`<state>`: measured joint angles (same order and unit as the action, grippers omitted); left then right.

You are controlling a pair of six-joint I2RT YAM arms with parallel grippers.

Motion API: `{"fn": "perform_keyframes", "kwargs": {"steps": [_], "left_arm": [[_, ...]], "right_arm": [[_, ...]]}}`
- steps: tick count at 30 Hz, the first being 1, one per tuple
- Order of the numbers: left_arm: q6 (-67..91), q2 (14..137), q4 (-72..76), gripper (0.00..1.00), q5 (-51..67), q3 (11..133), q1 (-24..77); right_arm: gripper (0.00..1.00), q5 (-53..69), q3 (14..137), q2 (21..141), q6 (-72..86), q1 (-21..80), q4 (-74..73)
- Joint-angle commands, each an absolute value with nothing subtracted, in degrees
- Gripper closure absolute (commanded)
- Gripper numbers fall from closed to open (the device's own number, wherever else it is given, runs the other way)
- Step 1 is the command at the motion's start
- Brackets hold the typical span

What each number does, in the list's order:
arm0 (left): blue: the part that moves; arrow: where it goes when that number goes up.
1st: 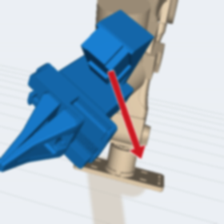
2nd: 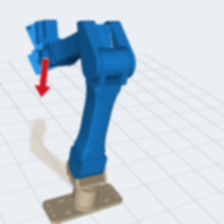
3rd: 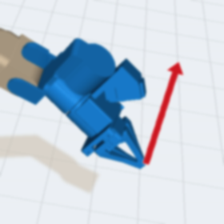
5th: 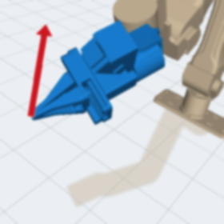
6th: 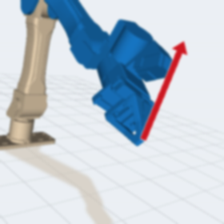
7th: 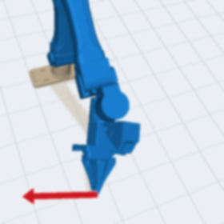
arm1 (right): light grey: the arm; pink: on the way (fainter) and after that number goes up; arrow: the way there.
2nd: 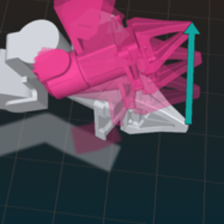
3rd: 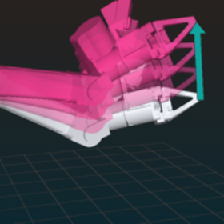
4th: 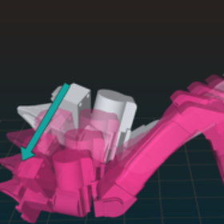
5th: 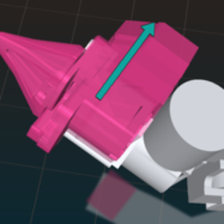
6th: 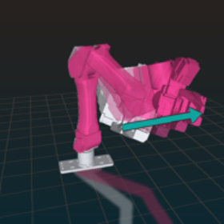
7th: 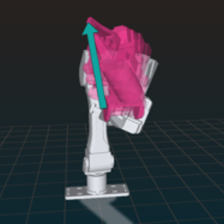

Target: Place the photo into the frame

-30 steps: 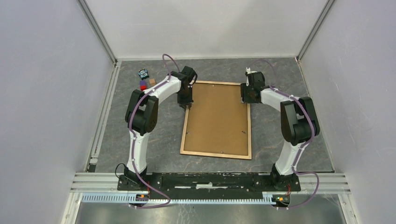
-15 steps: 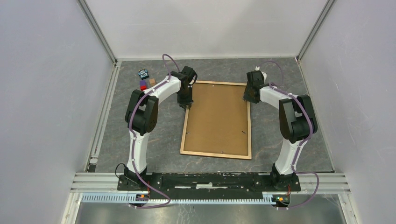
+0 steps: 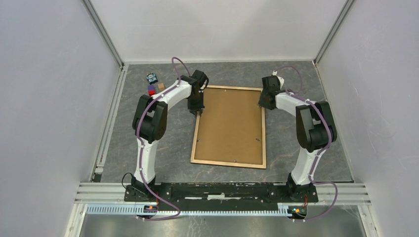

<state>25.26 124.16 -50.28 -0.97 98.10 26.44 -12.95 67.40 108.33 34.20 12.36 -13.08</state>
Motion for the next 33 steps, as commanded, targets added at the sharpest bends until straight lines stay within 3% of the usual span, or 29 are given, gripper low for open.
{"fn": "perform_keyframes", "kwargs": {"steps": [1,5,8,15,18,21,25,30,33], "left_arm": [[23.5,124.7,-51.6,0.71,-0.3,99.1,26.5],[23.4,123.8,-51.6,0.70,-0.3,99.1,26.5],[23.3,123.0,-51.3,0.67,1.2,99.0,26.5],[23.2,119.8,-50.1,0.58,3.2,97.8,26.4],[23.1,117.5,-49.7,0.53,3.4,97.2,26.4],[23.2,113.9,-48.3,0.49,4.4,95.4,26.5],[23.7,108.2,-45.3,0.45,7.0,92.1,26.9],[24.7,103.0,-42.8,0.43,9.4,89.4,27.1],[25.1,101.1,-41.6,0.43,10.6,88.3,27.1]], "right_arm": [[0.55,-9.0,70.3,111.9,29.1,12.5,-17.6],[0.33,-5.6,68.9,108.2,22.6,12.4,-15.6],[0.26,-2.2,64.6,103.6,17.7,12.5,-13.7],[0.27,0.7,54.4,98.1,10.1,12.5,-11.6],[0.38,0.4,52.3,97.9,8.9,12.5,-9.2],[0.60,0.4,52.4,99.0,7.4,12.6,-9.2],[0.71,-1.3,54.1,100.9,3.9,12.5,-10.3],[0.97,-1.8,56.4,102.2,-3.8,12.5,-11.1],[1.00,-0.2,58.8,103.6,-8.6,12.5,-11.2]]}}
